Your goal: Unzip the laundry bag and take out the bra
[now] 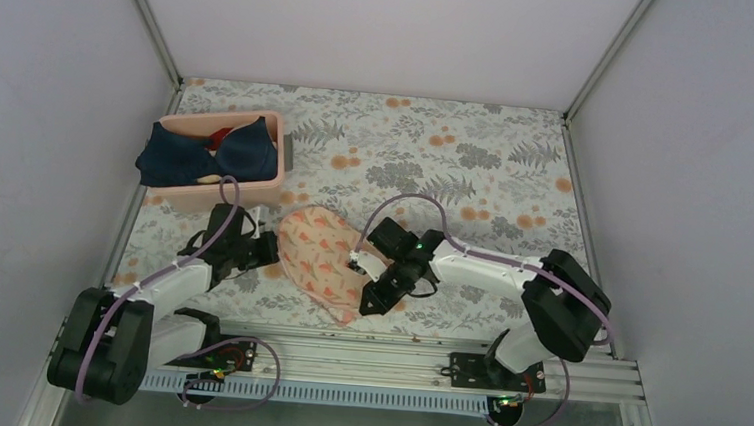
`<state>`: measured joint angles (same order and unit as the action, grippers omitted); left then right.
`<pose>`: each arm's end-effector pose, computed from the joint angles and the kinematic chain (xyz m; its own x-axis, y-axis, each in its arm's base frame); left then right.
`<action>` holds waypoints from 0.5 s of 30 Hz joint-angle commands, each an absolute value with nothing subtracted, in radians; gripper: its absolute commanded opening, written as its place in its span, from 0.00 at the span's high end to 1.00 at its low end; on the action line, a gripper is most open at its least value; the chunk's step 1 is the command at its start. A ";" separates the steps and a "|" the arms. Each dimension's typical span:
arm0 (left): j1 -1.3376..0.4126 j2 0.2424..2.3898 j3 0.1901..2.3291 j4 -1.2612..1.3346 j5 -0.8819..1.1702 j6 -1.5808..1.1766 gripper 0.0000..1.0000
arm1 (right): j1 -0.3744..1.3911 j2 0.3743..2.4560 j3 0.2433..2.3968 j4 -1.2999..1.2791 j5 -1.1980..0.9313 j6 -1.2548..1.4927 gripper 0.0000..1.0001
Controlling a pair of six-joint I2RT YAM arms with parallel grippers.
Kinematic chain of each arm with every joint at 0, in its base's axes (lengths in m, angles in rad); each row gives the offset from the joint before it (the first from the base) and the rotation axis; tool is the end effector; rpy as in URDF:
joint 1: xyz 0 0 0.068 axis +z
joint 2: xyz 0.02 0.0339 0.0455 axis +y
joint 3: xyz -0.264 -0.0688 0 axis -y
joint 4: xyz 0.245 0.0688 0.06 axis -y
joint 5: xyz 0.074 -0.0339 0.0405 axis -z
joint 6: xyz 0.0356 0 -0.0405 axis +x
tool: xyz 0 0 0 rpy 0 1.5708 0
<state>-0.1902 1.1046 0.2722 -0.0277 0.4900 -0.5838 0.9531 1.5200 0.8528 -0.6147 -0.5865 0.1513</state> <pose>0.1730 -0.0504 0.1286 -0.8791 -0.3260 -0.3477 -0.0195 0.7535 -0.6572 0.1378 0.2280 0.1733 -0.6649 -0.7192 -0.2017 -0.6778 0.4676 0.5674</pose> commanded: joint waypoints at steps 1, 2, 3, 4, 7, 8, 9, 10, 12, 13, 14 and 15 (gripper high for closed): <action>-0.177 1.071 0.275 -0.022 0.467 -0.578 0.72 | 0.965 1.557 0.892 -0.650 -0.524 0.175 0.88; -0.174 1.063 0.284 -0.043 0.461 -0.590 0.58 | 0.965 1.560 0.901 -0.648 -0.520 0.178 0.77; -0.168 1.052 0.298 -0.076 0.456 -0.605 0.45 | 0.966 1.557 0.911 -0.649 -0.513 0.180 0.65; -0.160 1.038 0.313 -0.113 0.450 -0.620 0.33 | 0.965 1.548 0.920 -0.654 -0.507 0.181 0.47; -0.137 0.980 0.389 -0.310 0.356 -0.630 0.01 | 0.966 1.489 0.952 -0.660 -0.486 0.168 0.01; -0.125 0.965 0.415 -0.380 0.322 -0.634 0.00 | 0.962 1.460 0.963 -0.653 -0.483 0.164 0.00; -0.111 0.953 0.434 -0.433 0.298 -0.636 0.00 | 0.957 1.435 0.968 -0.645 -0.485 0.161 0.00; -0.097 0.940 0.451 -0.478 0.284 -0.639 0.00 | 0.947 1.416 0.979 -0.640 -0.495 0.155 0.00; -0.072 0.910 0.474 -0.549 0.272 -0.649 0.00 | 0.919 1.390 1.003 -0.645 -0.527 0.134 0.00; -0.053 0.894 0.486 -0.576 0.273 -0.658 0.00 | 0.906 1.385 1.018 -0.654 -0.535 0.124 0.00; -0.029 0.876 0.495 -0.599 0.272 -0.666 0.00 | 0.885 1.381 1.033 -0.663 -0.540 0.117 0.00; -0.005 0.861 0.505 -0.626 0.267 -0.675 0.00 | 0.865 1.378 1.046 -0.669 -0.541 0.112 0.00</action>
